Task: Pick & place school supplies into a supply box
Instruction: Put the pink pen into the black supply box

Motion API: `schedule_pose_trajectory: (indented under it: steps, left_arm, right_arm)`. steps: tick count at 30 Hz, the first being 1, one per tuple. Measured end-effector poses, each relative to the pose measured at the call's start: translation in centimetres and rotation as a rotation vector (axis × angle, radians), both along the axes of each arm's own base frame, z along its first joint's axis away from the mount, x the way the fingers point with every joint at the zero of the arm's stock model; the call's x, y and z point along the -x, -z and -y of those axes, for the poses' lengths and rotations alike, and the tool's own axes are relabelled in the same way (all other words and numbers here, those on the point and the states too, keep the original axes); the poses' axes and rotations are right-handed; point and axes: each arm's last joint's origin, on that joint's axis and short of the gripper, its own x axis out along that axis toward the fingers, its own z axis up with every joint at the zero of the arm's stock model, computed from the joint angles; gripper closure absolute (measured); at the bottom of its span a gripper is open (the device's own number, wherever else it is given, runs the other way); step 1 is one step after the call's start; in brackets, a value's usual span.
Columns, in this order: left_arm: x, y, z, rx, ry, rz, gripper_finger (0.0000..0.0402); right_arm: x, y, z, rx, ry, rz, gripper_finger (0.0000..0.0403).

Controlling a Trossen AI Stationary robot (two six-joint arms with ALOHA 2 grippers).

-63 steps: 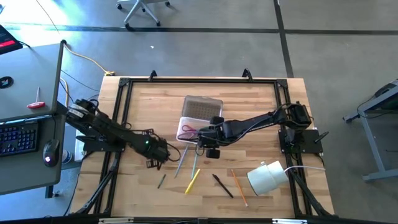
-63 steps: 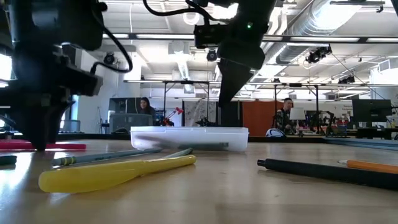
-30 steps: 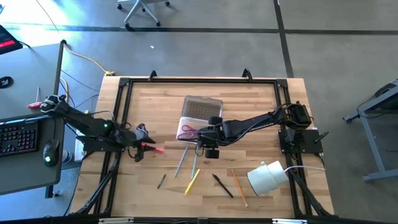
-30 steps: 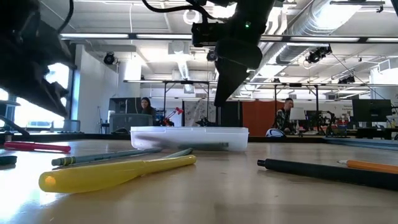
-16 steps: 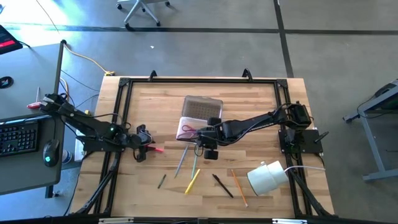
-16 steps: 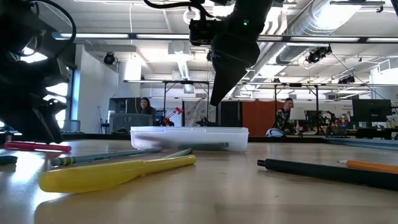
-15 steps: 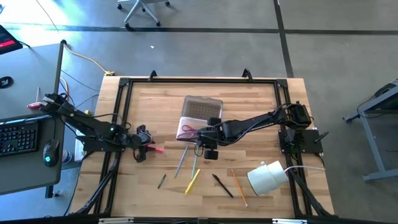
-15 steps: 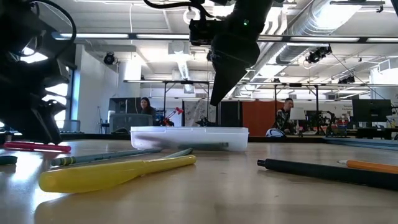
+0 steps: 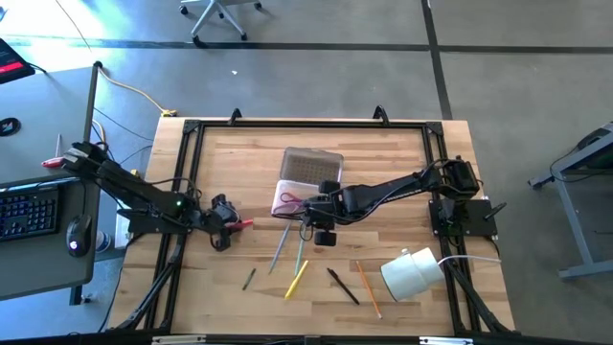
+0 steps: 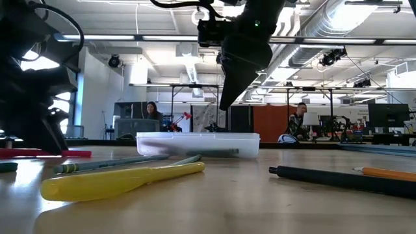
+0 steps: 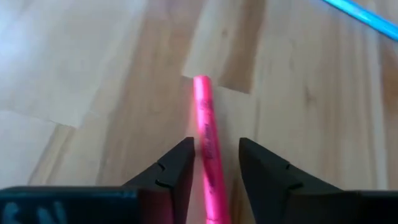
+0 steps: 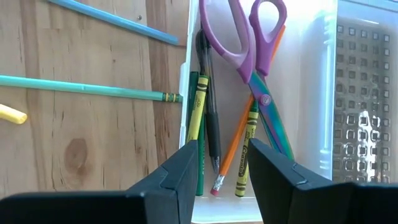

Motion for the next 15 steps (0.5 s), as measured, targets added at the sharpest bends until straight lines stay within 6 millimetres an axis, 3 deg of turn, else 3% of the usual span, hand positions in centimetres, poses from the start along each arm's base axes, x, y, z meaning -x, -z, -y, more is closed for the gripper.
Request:
schedule_pose_trajectory:
  steps: [10,15]
  left_arm:
    - [-0.6,1.7,-0.2,0.028,-0.231,0.071,0.0345]
    - [-0.7,2.0,-0.2,0.023,-0.276,0.082,0.0356]
  right_arm:
    - [0.0,0.0,0.0,0.0,0.0,0.0,0.0284]
    - [0.0,0.0,0.0,0.0,0.0,0.0,0.0284]
